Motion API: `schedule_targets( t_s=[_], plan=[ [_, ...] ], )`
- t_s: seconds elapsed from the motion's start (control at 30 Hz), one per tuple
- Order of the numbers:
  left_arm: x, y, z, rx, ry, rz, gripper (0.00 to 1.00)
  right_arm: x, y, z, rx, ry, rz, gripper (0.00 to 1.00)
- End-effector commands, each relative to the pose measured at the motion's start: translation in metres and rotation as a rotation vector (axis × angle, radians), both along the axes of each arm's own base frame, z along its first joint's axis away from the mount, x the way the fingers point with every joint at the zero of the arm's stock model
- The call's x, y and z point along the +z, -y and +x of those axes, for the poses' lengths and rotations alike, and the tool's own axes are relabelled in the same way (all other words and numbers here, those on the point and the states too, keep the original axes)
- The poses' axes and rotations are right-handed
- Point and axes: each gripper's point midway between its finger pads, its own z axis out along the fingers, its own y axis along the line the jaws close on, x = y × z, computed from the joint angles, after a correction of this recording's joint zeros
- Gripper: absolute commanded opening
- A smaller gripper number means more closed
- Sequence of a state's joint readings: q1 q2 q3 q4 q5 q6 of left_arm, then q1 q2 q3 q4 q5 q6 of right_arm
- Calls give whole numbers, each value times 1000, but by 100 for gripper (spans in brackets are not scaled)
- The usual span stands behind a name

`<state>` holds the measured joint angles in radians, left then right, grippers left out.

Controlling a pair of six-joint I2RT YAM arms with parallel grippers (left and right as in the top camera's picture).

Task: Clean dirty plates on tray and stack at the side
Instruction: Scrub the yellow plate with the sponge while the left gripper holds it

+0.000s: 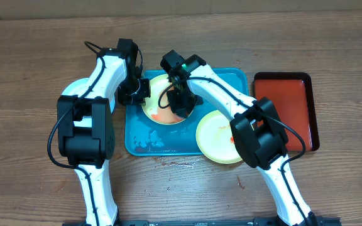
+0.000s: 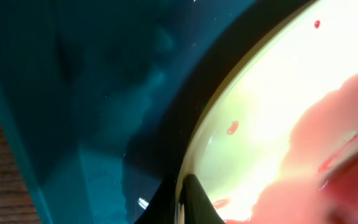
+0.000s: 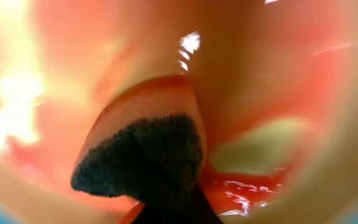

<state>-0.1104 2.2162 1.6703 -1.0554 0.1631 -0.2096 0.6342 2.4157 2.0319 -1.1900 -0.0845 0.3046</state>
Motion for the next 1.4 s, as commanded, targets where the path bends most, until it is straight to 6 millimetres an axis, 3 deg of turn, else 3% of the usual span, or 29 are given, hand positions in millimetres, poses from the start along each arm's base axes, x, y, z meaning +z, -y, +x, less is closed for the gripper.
schedule_targets(
  t_s=[0.0,0.13,0.23,0.5,0.7,0.97,1.1,1.2,1.37],
  plan=[
    [-29,-6,-15,-2,-69,48,4,-15,64,44,-75,206,-327,4],
    [-29,-6,-15,-4,-69,48,4,-9,64,64,-87,316,-357,4],
    [-29,-6,-15,-10,-68,47,4,-8,52,76,-99,367,-307,4],
    [-29,-6,-15,-13,-68,47,4,-24,-9,81,-81,313,9,4],
    [-29,-6,-15,-14,-67,47,4,-53,-52,51,31,134,235,4],
    [-29,-6,-14,-13,-62,46,4,-33,-82,2,142,-97,454,4],
    [-29,-6,-13,-13,-62,46,4,-20,-86,-18,170,-196,514,4],
    [-29,-6,-14,-14,-64,46,4,-18,-74,-25,188,-227,462,4],
    [-29,-6,-14,-14,-64,46,4,-25,-22,-4,139,-144,171,4]
  ],
)
